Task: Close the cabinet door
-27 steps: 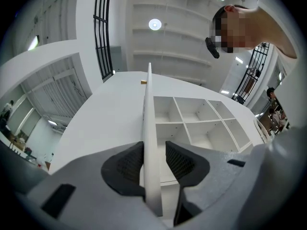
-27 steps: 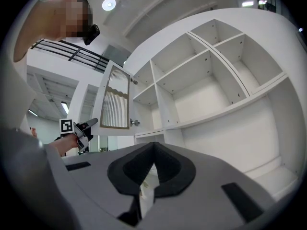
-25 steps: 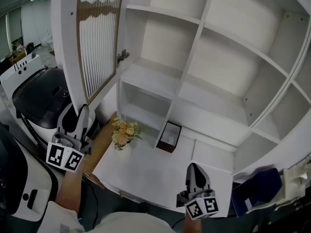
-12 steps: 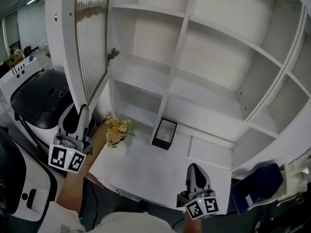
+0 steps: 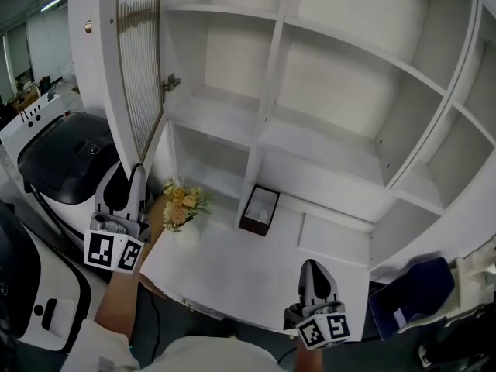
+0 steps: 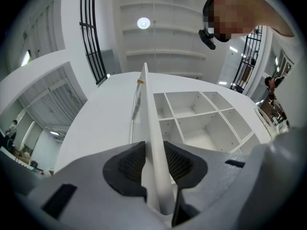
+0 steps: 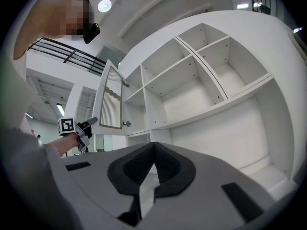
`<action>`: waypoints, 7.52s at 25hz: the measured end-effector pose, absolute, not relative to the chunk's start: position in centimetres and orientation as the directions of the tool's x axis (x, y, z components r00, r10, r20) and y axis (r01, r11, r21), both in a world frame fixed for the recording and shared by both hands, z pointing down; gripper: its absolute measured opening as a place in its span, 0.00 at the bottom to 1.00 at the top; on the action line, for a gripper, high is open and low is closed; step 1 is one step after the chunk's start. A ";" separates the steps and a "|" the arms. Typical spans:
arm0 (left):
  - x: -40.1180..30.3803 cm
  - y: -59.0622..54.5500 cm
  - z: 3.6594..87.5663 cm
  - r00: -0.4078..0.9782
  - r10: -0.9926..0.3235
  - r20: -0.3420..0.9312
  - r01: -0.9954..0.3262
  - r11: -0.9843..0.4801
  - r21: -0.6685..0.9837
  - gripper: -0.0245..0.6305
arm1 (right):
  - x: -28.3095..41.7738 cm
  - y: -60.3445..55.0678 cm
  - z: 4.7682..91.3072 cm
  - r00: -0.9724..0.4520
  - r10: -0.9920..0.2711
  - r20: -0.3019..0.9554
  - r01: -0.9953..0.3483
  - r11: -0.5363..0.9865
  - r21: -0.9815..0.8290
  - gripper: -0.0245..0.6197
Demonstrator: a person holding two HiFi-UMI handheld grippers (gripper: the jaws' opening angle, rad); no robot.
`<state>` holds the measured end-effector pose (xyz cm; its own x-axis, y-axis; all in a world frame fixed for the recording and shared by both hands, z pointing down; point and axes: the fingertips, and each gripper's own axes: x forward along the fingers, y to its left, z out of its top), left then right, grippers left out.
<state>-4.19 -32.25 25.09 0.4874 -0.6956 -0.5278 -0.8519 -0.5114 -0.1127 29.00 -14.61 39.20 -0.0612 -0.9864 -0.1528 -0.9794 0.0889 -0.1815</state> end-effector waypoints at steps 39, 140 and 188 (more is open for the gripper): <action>11.9 -34.5 25.4 0.661 -0.582 -0.474 -0.743 -0.596 -0.304 0.30 | 30.0 -14.1 37.6 0.034 -0.983 -0.178 -0.992 -0.011 -0.126 0.04; -11.7 -29.3 31.2 0.641 -0.717 -0.274 -0.765 -0.626 -0.151 0.05 | 17.3 -21.5 36.5 -0.174 -0.970 -0.171 -0.985 0.173 0.018 0.04; -20.9 -20.2 37.1 0.429 -0.859 -0.280 -0.880 -0.467 0.086 0.05 | 24.1 -14.9 35.1 0.054 -0.989 -0.135 -0.992 -0.068 0.104 0.04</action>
